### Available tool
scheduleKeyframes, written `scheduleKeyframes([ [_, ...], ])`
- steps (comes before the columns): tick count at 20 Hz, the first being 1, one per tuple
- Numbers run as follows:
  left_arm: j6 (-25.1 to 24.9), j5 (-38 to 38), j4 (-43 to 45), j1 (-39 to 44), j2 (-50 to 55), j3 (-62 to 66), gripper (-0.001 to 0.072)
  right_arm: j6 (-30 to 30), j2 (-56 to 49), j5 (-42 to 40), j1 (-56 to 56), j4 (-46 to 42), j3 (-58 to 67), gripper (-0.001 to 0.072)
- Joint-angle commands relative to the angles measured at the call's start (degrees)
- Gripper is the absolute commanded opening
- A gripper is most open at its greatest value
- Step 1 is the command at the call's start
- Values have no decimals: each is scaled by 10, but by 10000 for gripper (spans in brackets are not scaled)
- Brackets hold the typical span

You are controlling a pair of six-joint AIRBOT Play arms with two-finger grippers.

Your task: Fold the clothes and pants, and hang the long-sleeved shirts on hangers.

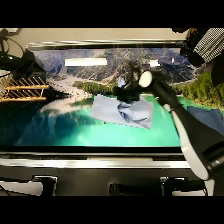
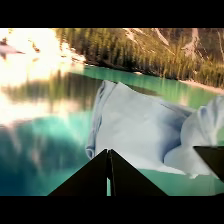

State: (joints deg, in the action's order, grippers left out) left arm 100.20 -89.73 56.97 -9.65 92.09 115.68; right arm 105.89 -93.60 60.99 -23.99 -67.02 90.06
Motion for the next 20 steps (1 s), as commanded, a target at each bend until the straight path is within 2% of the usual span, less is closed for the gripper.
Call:
scheduleKeyframes([
  [1,-12,-9,3,-23,-10,-13,18,17,-52,-46,-41,31,0,26],
  [4,-16,-9,3,-16,-10,-29,18,17,-56,-65,-50,38,0,27],
  [5,-20,-9,3,-13,-9,-30,18,17,-56,-67,-50,45,0,60],
  [6,-23,-9,3,-12,-9,-31,18,17,-56,-67,-50,54,0,158],
  [7,-23,-9,3,-11,-9,-31,18,17,-56,-65,-50,76,0,218],
  [9,-23,-7,3,-10,-8,-31,18,-28,-52,-57,-50,169,0,234],
  [10,-23,-7,3,-10,-7,-31,18,-66,-44,-56,-50,226,0,282],
  [12,-23,-7,3,-8,-7,-31,18,-103,-17,-63,-49,286,0,407],
  [16,-23,-7,3,-4,-7,-31,18,-119,69,-27,12,266,1,417],
  [18,-23,-7,8,-4,-7,-31,18,-119,114,38,89,210,0,435],
  [19,-23,-7,12,-4,-7,-31,18,-119,132,78,137,165,0,491],
  [20,-23,-7,18,-4,-7,-31,18,-126,144,115,187,123,0,494],
])
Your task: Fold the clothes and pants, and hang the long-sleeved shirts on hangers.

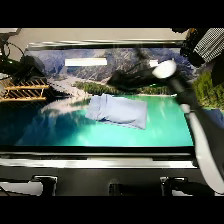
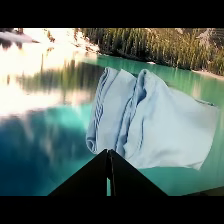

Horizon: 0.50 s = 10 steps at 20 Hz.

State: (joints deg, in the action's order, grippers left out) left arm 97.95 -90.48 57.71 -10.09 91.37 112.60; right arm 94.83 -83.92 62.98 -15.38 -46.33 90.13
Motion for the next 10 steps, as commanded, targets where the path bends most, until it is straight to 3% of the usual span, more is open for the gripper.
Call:
scheduleKeyframes([
  [1,0,0,18,0,0,0,18,-31,51,125,147,-106,-1,494],
  [5,-4,1,41,1,0,0,18,-90,43,130,296,-59,-85,494],
  [10,-7,1,50,0,1,0,18,-184,6,74,311,36,-260,492],
])
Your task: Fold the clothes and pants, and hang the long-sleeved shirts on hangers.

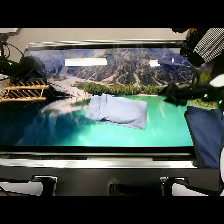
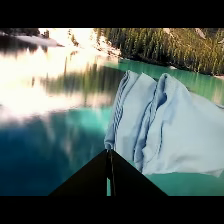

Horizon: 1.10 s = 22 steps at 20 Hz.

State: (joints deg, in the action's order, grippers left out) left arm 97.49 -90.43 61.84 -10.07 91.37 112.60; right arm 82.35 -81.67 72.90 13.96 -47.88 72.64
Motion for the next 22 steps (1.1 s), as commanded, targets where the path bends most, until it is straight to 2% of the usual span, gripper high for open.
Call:
scheduleKeyframes([
  [1,-2,0,8,0,2,0,18,-74,-25,-43,9,66,-112,492],
  [6,-2,0,8,0,9,0,18,-115,-77,-123,-46,103,-169,485],
  [11,-2,0,8,2,21,0,18,-110,-118,-183,-103,113,-169,469],
  [12,-2,0,8,2,23,0,18,-110,-118,-190,-111,115,-169,368],
  [13,-2,0,8,3,24,0,18,-111,-118,-192,-115,120,-168,224],
  [14,-2,0,8,5,26,0,18,-116,-115,-189,-115,134,-167,140],
  [15,-2,0,8,6,28,0,18,-127,-107,-186,-115,157,-165,26],
  [17,-5,0,8,9,29,0,18,-120,-80,-180,-106,185,-146,25],
  [22,-11,0,8,17,29,0,18,0,-24,-162,-33,148,-24,25],
])
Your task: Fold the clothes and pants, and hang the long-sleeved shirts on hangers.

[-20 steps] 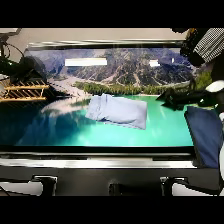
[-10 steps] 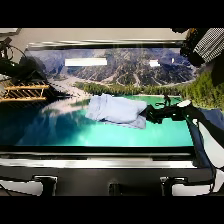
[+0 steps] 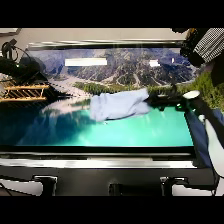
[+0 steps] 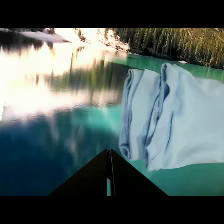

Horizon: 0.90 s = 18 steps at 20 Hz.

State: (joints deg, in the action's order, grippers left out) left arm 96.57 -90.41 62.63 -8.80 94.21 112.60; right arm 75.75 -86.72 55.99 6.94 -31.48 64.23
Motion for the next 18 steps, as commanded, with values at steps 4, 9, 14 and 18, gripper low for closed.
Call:
scheduleKeyframes([
  [4,-2,0,0,13,1,0,18,133,41,37,121,-84,149,25],
  [9,-1,0,0,14,1,0,18,214,71,35,239,-177,188,24],
  [14,-1,0,0,14,1,0,18,272,103,53,338,-243,188,24],
  [18,-1,0,0,14,1,0,18,357,132,84,374,-349,188,23],
])
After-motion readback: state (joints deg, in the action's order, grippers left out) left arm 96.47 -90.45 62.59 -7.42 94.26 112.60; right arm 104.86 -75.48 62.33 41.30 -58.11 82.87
